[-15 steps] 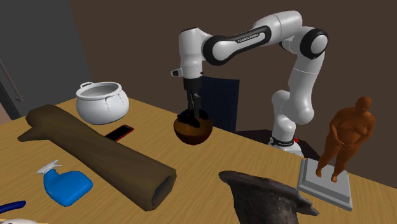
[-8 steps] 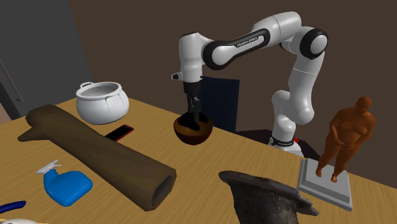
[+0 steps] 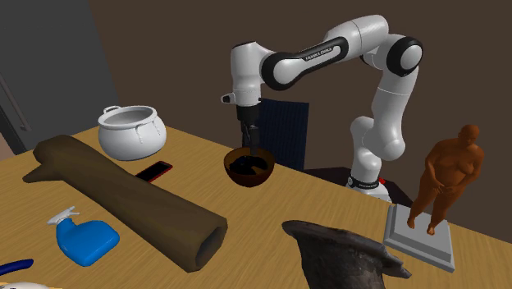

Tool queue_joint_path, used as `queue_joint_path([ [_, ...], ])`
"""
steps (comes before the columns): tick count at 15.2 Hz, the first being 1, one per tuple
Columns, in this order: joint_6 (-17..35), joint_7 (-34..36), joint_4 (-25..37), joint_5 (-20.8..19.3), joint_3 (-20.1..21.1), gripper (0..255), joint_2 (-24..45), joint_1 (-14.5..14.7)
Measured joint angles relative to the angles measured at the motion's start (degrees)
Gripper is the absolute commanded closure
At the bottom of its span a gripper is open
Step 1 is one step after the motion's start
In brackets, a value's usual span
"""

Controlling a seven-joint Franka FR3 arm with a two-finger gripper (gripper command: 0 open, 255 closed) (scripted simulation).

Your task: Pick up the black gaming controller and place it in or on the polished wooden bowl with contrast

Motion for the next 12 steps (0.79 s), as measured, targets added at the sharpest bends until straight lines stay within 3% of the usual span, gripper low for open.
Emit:
queue_joint_path([
  [6, -6.2, 0.1, 6.1, -0.3, -0.5, 0, -0.1, -0.4],
  [12, -7.2, 0.2, 7.2, -0.3, -0.5, 0, 0.0, -0.4],
])
